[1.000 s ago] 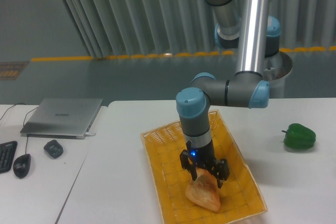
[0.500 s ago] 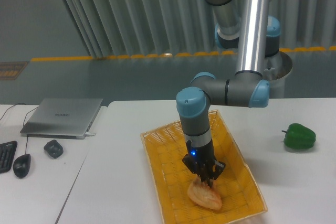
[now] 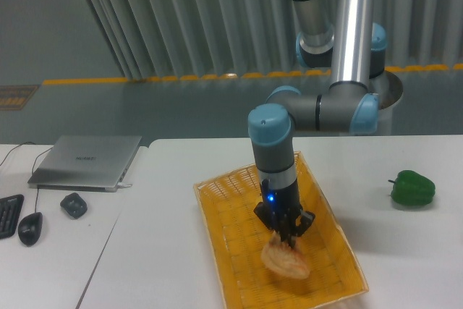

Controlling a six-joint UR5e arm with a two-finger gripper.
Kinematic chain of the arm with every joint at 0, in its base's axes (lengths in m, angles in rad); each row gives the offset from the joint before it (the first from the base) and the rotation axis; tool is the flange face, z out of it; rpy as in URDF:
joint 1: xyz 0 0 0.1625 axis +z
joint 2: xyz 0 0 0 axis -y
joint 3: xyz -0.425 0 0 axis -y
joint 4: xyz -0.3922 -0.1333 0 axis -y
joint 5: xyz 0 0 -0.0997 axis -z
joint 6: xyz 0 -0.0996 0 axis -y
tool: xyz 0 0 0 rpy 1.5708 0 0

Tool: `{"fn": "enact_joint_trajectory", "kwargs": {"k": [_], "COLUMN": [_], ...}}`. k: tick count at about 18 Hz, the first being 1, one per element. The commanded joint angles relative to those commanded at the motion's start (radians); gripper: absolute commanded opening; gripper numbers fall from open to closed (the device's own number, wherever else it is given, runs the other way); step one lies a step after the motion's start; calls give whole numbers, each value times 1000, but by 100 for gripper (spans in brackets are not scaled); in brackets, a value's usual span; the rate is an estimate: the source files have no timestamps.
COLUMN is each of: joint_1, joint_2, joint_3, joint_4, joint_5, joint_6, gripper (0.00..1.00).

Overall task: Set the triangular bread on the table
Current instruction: 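Lift the bread out of the basket toward the green pepper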

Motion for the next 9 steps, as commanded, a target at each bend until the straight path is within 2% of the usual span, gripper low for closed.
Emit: {"fn": "enact_joint_trajectory", "kwargs": {"k": [2,5,9], "joint_1": [9,58,135], "joint_2": [24,66,87], "joint_3": [3,2,-5], "joint_4": [-23,-107,-222], "joint_5": [5,-2,3], "joint_6": [109,416,594], "gripper": [3,3,4]}}
